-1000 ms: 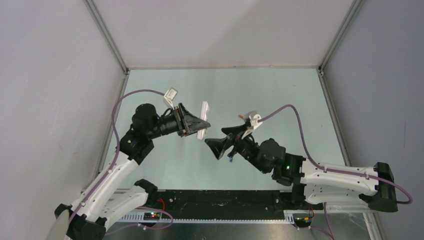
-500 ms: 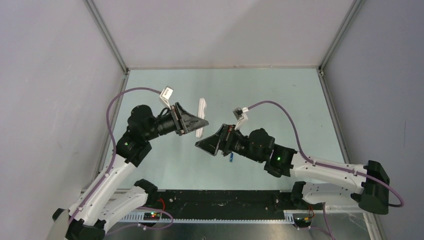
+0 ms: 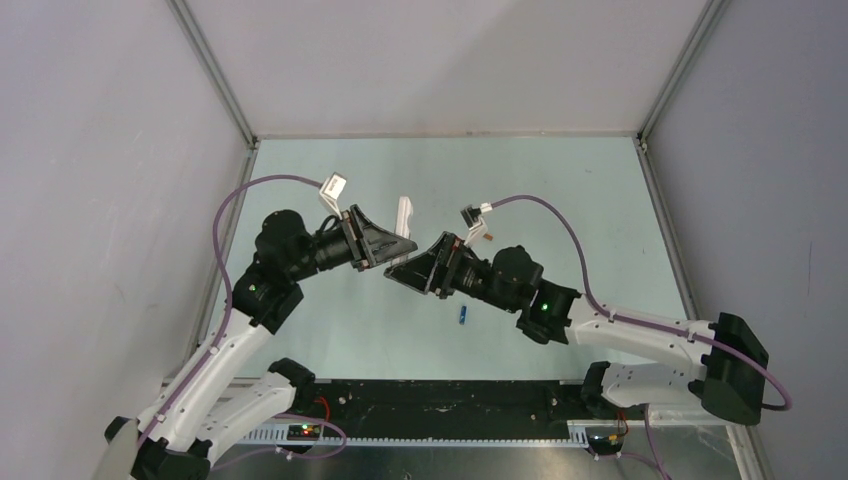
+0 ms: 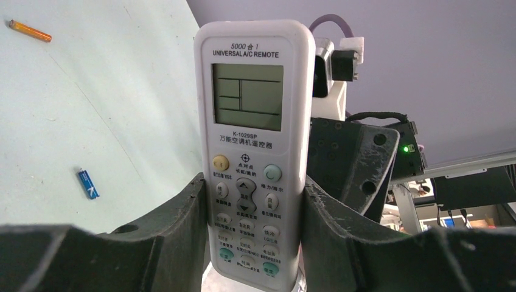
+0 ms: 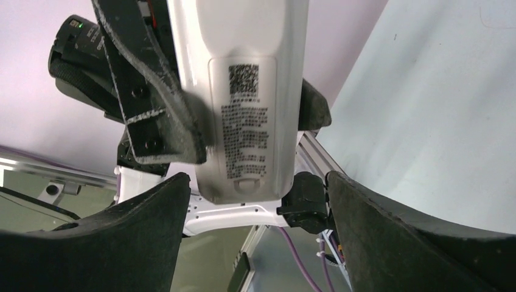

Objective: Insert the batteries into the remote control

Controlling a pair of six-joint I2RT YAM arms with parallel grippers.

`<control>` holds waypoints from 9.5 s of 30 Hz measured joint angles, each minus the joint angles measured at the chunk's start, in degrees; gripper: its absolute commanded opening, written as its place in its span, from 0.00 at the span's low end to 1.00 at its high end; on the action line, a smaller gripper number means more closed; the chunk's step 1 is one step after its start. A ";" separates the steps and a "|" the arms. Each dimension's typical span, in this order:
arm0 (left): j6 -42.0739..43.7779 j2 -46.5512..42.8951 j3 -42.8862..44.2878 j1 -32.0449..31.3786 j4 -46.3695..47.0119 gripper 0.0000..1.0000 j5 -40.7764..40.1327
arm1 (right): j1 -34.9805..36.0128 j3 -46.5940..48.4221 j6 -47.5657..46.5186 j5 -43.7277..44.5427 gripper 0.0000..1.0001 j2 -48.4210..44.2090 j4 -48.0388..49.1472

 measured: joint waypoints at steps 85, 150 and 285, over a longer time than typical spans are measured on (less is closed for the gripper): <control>15.89 6.05 2.60 -0.35 -18.43 0.17 -2.16 | 6.01 13.29 -71.76 16.04 0.31 5.62 -41.20; 15.93 6.08 3.43 -0.15 -20.09 0.00 -1.62 | 2.80 7.89 -66.69 11.26 0.91 -1.51 -37.51; 15.98 4.50 0.46 0.55 -14.99 0.00 -8.81 | -8.52 -13.88 8.74 -0.48 0.44 -2.47 5.29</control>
